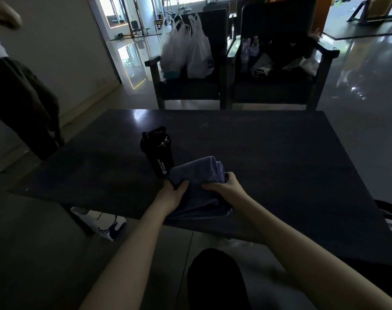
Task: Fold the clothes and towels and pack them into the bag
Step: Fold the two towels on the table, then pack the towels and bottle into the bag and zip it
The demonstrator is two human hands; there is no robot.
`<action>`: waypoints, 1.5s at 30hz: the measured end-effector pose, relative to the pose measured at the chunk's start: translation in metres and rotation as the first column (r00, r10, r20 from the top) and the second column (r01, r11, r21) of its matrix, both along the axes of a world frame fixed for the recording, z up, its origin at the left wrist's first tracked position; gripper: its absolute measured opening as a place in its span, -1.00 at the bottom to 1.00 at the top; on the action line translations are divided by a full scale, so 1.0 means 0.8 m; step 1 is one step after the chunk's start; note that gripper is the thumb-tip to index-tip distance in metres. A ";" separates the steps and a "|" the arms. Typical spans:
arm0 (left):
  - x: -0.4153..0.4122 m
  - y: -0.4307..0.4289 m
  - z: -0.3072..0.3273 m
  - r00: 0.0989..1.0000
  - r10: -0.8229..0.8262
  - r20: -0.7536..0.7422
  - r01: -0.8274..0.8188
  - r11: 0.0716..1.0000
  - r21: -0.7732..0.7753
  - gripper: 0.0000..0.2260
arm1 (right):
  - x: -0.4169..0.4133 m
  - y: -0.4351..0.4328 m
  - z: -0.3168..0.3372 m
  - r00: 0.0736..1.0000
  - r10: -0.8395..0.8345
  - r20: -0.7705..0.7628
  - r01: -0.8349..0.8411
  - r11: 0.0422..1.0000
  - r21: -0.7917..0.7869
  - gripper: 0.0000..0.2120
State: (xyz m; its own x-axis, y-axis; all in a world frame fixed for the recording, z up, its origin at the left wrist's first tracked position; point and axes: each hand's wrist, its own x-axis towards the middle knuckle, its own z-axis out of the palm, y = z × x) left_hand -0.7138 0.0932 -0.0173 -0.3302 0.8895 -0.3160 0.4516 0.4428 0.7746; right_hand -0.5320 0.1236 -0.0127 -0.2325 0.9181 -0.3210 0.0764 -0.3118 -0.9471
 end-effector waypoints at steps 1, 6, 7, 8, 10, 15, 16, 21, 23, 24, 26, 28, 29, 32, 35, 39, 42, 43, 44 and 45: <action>0.009 0.000 0.004 1.000 -0.014 0.022 0.014 1.000 0.005 -0.34 | 0.010 -0.002 0.003 1.000 -0.020 0.002 0.020 1.000 0.005 -0.38; 0.064 0.000 0.018 0.994 -0.068 0.089 0.064 0.997 0.051 -0.41 | 0.064 -0.014 0.026 0.994 -0.110 -0.008 0.110 0.993 0.047 -0.36; 0.075 -0.001 0.022 0.992 -0.077 0.104 0.070 0.995 0.071 -0.45 | 0.075 -0.016 0.031 0.993 -0.118 -0.015 0.119 0.992 0.052 -0.40; 0.086 0.000 0.024 0.989 -0.085 0.122 0.074 0.993 0.087 -0.47 | 0.087 -0.019 0.035 0.992 -0.125 -0.018 0.126 0.990 0.060 -0.48; 0.108 0.000 0.031 0.984 -0.113 0.137 0.096 0.988 0.119 -0.48 | 0.112 -0.028 0.045 0.990 -0.144 -0.008 0.144 0.986 0.080 -0.73; 0.176 -0.008 0.055 0.972 -0.214 0.101 0.196 0.967 0.165 -0.44 | 0.181 -0.059 0.070 0.974 -0.227 -0.008 0.227 0.974 0.026 -0.72; 0.191 -0.011 0.059 0.966 -0.236 0.103 0.217 0.961 0.172 -0.44 | 0.195 -0.066 0.075 0.971 -0.239 -0.018 0.240 0.971 0.020 -0.66; 0.263 -0.021 0.074 0.926 -0.354 0.130 0.324 0.923 0.209 -0.44 | 0.266 -0.092 0.092 0.939 -0.337 -0.065 0.342 0.936 0.087 -0.51; 0.292 -0.024 0.080 0.905 -0.399 0.147 0.366 0.907 0.209 -0.43 | 0.296 -0.103 0.097 0.930 -0.362 -0.062 0.367 0.925 0.101 -0.50; 0.307 -0.025 0.083 0.896 -0.415 0.157 0.381 0.901 0.209 -0.44 | 0.310 -0.109 0.100 0.924 -0.378 -0.048 0.381 0.917 0.116 -0.49; 0.335 -0.028 0.088 0.876 -0.448 0.180 0.409 0.887 0.215 -0.43 | 0.337 -0.121 0.105 0.906 -0.423 -0.010 0.419 0.894 0.160 -0.50; 0.361 -0.032 0.091 0.854 -0.486 0.183 0.449 0.868 0.212 -0.42 | 0.362 -0.133 0.109 0.883 -0.469 0.023 0.454 0.866 0.210 -0.52; 0.373 -0.034 0.092 0.845 -0.506 0.175 0.472 0.858 0.204 -0.41 | 0.373 -0.139 0.112 0.873 -0.485 0.040 0.464 0.854 0.238 -0.55; 0.404 -0.038 0.092 0.823 -0.549 0.144 0.521 0.832 0.191 -0.41 | 0.404 -0.150 0.115 0.848 -0.523 0.083 0.482 0.828 0.288 -0.60; 0.437 -0.037 0.088 0.809 -0.566 0.158 0.540 0.822 0.180 -0.45 | 0.436 -0.149 0.108 0.820 -0.561 0.113 0.508 0.805 0.305 -0.59; 0.485 -0.030 0.079 0.768 -0.639 0.043 0.630 0.765 0.133 -0.55 | 0.482 -0.144 0.085 0.758 -0.640 0.130 0.591 0.757 0.280 -0.55; 0.525 -0.020 0.062 0.717 -0.697 -0.026 0.696 0.712 0.095 -0.62 | 0.523 -0.140 0.055 0.702 -0.704 0.104 0.672 0.704 0.230 -0.42; 0.540 -0.017 0.056 0.700 -0.714 -0.029 0.713 0.695 0.091 -0.63 | 0.537 -0.140 0.045 0.682 -0.725 0.098 0.698 0.685 0.210 -0.39; 0.555 -0.014 0.047 0.680 -0.732 -0.037 0.732 0.676 0.088 -0.64 | 0.551 -0.139 0.033 0.663 -0.742 0.100 0.718 0.668 0.194 -0.36; 0.571 -0.011 0.038 0.656 -0.752 -0.061 0.754 0.651 0.082 -0.65 | 0.565 -0.138 0.022 0.644 -0.756 0.114 0.737 0.654 0.174 -0.32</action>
State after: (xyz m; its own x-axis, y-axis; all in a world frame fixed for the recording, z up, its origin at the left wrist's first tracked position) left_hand -0.2571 0.0843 0.0134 0.4613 0.8593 -0.2209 0.6130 -0.1286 0.7796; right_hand -0.0802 0.0133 0.0052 0.5926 0.7849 -0.1811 0.0148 -0.2354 -0.9718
